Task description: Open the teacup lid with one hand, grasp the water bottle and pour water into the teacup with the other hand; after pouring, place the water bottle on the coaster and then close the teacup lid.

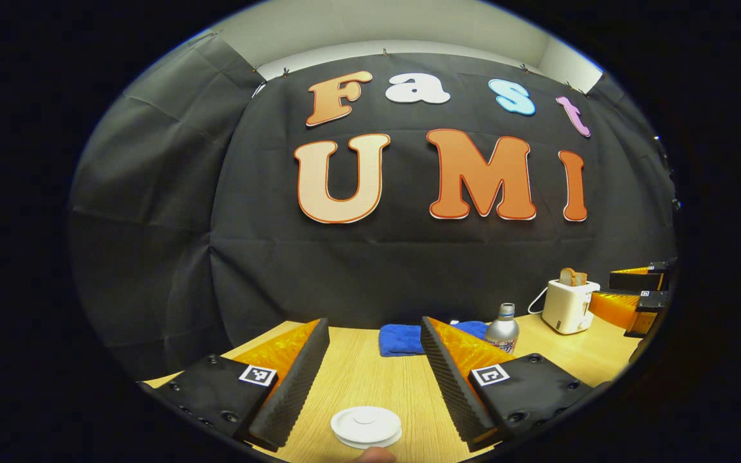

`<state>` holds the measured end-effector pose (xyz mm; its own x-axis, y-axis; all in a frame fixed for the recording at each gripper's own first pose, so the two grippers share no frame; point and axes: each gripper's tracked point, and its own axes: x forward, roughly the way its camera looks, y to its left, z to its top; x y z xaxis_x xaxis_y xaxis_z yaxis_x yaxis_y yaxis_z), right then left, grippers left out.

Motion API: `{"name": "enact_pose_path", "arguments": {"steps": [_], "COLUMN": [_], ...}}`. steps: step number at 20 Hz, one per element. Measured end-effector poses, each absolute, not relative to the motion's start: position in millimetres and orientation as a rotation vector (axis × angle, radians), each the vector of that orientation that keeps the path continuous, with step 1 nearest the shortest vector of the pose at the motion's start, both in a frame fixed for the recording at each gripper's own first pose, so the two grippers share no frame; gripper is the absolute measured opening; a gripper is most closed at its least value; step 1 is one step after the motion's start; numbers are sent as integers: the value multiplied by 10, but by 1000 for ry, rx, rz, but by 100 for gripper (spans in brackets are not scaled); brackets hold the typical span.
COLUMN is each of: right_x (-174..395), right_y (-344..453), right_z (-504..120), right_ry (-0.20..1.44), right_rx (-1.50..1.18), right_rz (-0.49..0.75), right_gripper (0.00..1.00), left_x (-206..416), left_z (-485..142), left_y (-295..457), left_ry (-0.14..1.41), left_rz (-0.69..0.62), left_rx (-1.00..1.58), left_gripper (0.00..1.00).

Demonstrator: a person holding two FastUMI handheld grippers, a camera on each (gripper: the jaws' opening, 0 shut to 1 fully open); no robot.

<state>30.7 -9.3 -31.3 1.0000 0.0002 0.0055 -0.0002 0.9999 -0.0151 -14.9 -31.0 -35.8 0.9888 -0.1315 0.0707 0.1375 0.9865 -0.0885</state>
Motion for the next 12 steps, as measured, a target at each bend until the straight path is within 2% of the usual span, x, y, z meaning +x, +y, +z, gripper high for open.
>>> {"name": "enact_pose_path", "arguments": {"steps": [2,3,4,6,7,8,10,12], "right_x": [319,315,306,293,287,279,269,262], "right_y": [-99,-105,-108,-111,-121,-135,-159,-170], "right_z": [-337,-331,-321,-305,-300,-304,-298,-297], "right_ry": [1,1,-4,-11,-13,-13,-12,-15], "right_rx": [-18,-20,-22,-21,-18,-17,-15,-13], "right_rz": [-2,-5,-7,-6,-8,-9,-13,-14], "right_gripper": [96,96,96,96,96,97,96,97], "left_x": [-120,-111,-102,-99,-100,-106,-108,-113], "left_z": [-397,-433,-451,-443,-423,-403,-395,-393], "left_y": [-382,-347,-346,-357,-359,-369,-390,-397], "left_ry": [-61,-53,-47,-47,-53,-56,-58,-59], "left_rz": [-166,-161,-162,-164,-162,-164,-167,-165], "left_rx": [-93,-92,-95,-90,-87,-88,-89,-89], "left_gripper": [98,91,98,98,94,98,94,98]}}
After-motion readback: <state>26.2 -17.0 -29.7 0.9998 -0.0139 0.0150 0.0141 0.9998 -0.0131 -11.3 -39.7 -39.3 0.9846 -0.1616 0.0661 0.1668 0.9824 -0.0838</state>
